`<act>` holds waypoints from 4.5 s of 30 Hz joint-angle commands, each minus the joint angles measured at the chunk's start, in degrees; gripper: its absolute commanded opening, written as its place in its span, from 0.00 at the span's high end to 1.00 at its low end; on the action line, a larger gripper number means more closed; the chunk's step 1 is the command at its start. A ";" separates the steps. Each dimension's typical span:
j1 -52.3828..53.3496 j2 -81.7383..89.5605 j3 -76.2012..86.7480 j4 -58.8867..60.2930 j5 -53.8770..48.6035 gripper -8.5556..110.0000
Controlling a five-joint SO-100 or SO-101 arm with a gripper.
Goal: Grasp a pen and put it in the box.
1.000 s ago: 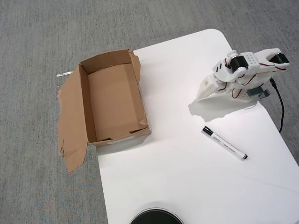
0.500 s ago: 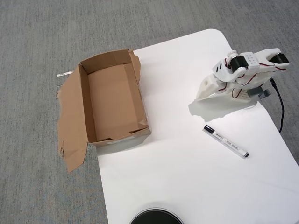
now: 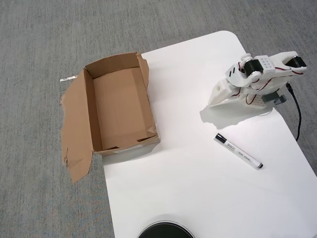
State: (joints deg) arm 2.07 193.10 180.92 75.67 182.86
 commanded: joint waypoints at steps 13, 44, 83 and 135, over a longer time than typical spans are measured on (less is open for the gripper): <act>0.31 3.25 1.63 2.11 -0.22 0.92; -0.31 3.25 1.63 2.02 -0.66 0.92; -43.02 -1.85 -30.81 1.23 -1.01 0.92; -46.27 -69.52 -88.81 25.40 -1.01 0.92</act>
State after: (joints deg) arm -43.90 125.86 94.97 100.81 182.33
